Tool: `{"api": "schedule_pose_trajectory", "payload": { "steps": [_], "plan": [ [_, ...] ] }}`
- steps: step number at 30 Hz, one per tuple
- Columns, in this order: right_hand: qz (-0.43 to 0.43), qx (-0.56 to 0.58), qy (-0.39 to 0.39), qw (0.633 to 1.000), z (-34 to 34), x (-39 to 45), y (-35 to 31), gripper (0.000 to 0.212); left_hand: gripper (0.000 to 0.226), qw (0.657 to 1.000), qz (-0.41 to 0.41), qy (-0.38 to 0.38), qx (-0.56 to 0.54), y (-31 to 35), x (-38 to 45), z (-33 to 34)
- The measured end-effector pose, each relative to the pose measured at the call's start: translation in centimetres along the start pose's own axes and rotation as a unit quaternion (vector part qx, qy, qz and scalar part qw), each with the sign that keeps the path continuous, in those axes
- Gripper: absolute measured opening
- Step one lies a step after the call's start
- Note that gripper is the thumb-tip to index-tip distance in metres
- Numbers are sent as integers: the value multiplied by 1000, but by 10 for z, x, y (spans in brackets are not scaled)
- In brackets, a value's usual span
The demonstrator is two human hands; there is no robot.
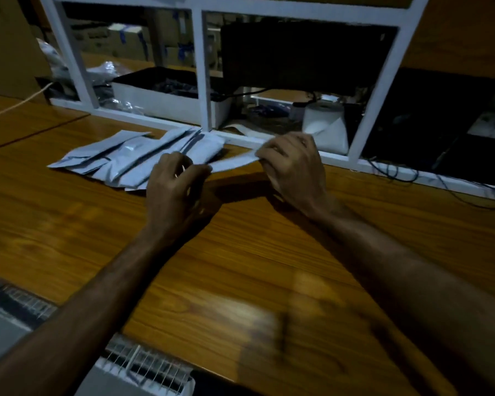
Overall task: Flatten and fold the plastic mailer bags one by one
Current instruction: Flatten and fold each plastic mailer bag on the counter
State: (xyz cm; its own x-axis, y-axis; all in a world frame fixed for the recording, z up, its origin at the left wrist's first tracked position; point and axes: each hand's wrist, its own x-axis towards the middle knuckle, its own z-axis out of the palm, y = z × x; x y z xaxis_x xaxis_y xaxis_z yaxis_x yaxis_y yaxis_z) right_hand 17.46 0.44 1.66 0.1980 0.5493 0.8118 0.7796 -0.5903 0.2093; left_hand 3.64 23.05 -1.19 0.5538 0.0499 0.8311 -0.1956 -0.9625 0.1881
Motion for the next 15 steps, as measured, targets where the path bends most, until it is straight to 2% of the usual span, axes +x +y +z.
{"api": "schedule_pose_trajectory", "payload": {
  "steps": [3,8,15],
  "plan": [
    [3,0,-58,998,-57,-56,9,14,41,995,67,-67,-32,27,-5,6],
    [44,5,-165,985,-143,-145,6,15,27,965,195,-157,-84,84,-18,13],
    [114,8,-216,970,-227,-207,-4,15,27,929,235,-245,-145,155,-44,8]
  ]
}}
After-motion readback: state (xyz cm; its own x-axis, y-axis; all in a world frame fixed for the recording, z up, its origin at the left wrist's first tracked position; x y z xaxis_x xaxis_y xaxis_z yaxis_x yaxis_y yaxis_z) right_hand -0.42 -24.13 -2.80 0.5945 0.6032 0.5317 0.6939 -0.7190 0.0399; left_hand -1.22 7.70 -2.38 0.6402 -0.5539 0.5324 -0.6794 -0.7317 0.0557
